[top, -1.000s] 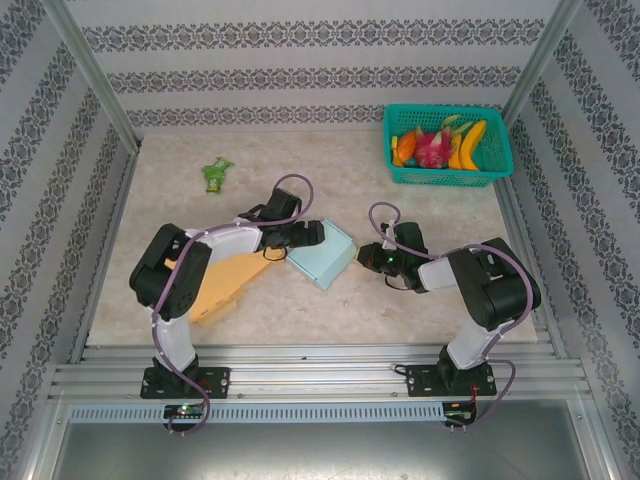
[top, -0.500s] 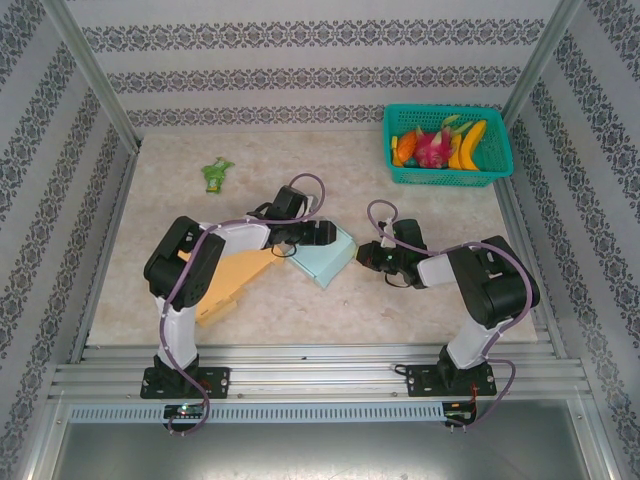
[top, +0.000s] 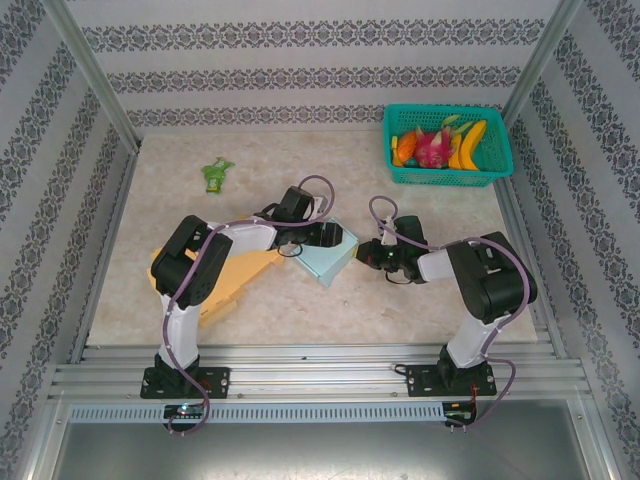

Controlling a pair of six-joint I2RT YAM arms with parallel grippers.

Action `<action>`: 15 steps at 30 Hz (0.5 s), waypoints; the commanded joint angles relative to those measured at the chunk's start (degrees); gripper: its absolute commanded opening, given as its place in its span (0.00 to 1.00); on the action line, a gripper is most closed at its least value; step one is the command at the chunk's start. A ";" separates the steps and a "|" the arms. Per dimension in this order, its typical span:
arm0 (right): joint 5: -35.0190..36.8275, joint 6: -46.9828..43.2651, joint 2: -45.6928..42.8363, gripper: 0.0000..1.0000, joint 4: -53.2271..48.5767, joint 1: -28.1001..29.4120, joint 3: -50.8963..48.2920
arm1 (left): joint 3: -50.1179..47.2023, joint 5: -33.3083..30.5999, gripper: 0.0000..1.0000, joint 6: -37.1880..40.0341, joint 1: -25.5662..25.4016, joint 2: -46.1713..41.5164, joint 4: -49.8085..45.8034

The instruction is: Fold the paper box

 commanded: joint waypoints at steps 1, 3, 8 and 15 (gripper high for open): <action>1.61 -1.15 5.04 0.02 2.02 1.76 2.57 | 0.70 11.63 0.79 0.11 -6.75 3.25 1.96; 1.61 -0.78 5.26 0.02 3.00 1.77 2.83 | 0.60 13.47 0.78 -0.65 -7.67 3.26 3.02; 0.64 -0.24 5.37 0.01 4.04 1.74 3.81 | 0.96 15.69 0.78 -2.11 -9.60 2.48 2.82; 3.86 -1.34 0.13 0.01 2.09 0.37 0.21 | -3.08 9.65 0.78 -7.52 -4.92 -1.75 3.57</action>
